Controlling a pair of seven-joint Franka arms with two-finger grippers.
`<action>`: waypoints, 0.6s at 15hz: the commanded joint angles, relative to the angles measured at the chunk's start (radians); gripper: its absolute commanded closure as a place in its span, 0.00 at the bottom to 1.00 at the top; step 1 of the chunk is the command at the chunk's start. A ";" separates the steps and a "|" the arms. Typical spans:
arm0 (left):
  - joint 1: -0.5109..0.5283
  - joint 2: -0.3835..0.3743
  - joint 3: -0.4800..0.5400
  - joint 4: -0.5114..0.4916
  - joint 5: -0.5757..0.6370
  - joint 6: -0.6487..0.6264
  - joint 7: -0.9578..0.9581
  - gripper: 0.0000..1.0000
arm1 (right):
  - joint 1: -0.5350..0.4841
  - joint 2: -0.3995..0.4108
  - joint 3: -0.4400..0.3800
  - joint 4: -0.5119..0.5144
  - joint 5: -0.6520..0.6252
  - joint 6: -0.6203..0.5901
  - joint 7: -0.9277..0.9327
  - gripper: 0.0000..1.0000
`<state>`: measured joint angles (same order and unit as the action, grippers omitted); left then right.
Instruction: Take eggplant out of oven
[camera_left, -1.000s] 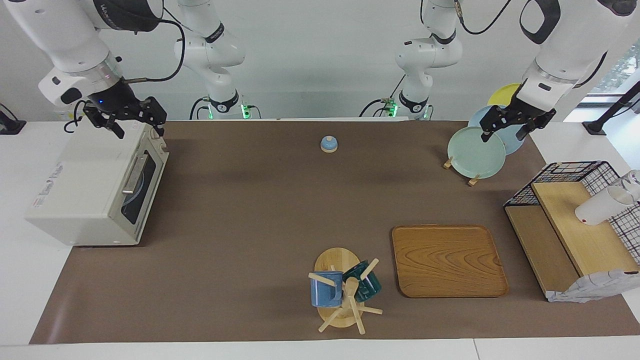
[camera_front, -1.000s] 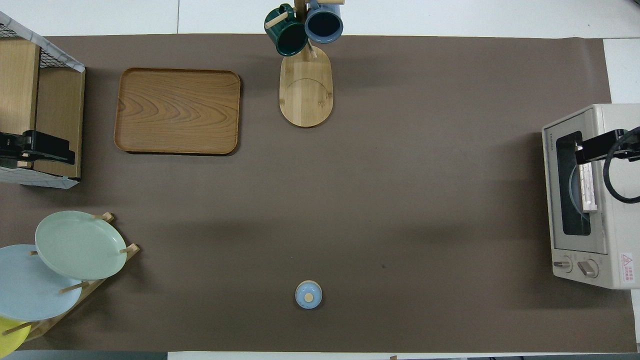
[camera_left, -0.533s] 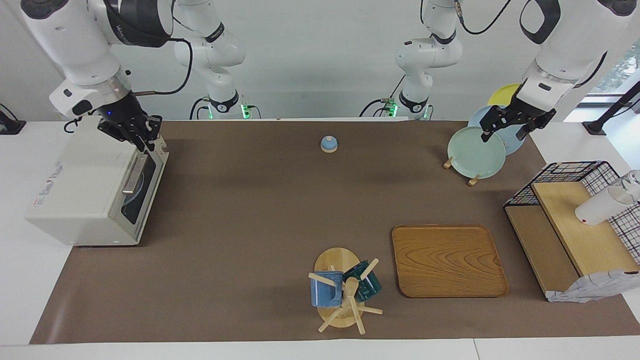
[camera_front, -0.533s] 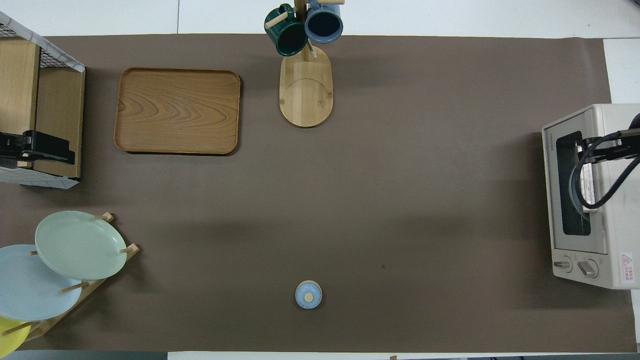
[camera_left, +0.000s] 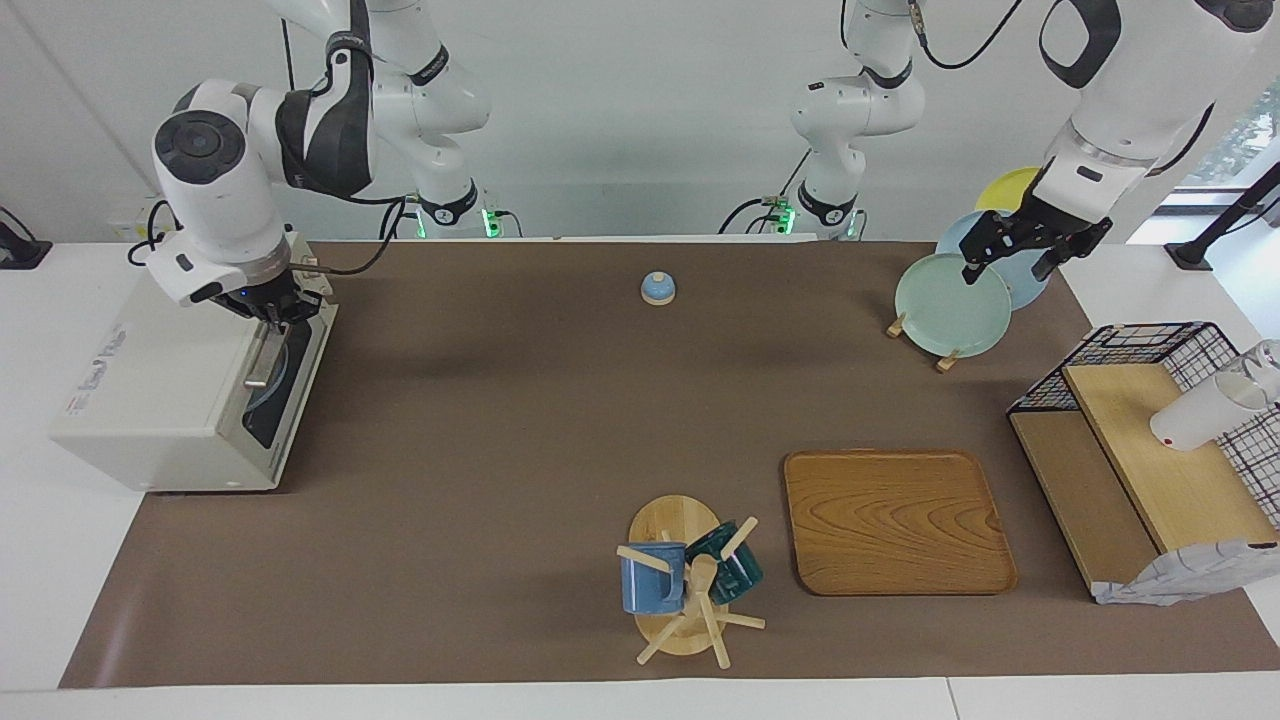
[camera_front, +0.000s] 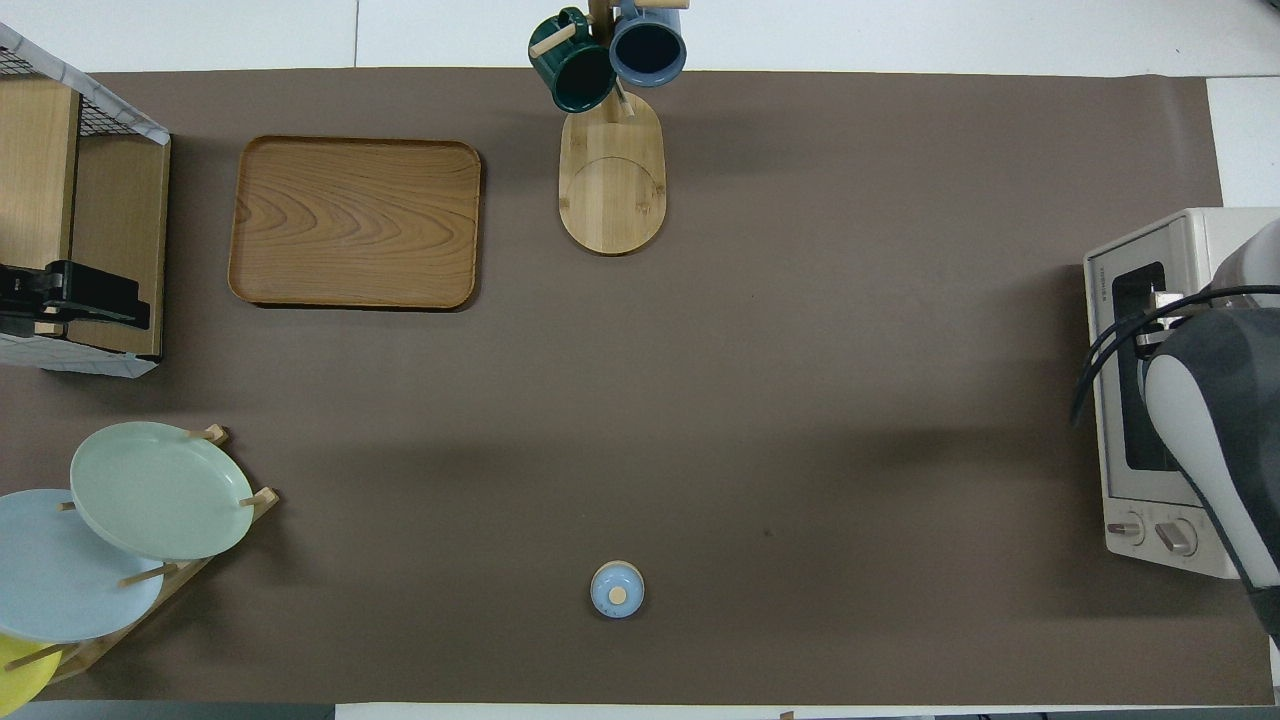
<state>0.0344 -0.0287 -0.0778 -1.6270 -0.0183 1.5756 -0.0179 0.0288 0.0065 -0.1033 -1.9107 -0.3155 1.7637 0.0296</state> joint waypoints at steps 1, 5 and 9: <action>0.004 0.001 -0.003 0.009 0.020 -0.009 0.000 0.00 | -0.021 -0.019 0.008 -0.047 -0.028 0.039 0.012 1.00; 0.004 0.001 -0.003 0.009 0.020 -0.009 0.000 0.00 | -0.030 -0.036 0.004 -0.103 -0.028 0.095 -0.005 1.00; 0.004 0.001 -0.003 0.009 0.020 -0.009 0.000 0.00 | -0.037 -0.040 0.005 -0.143 -0.011 0.146 -0.011 1.00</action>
<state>0.0344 -0.0287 -0.0778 -1.6270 -0.0183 1.5756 -0.0179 0.0098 -0.0218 -0.1039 -1.9955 -0.3230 1.8624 0.0281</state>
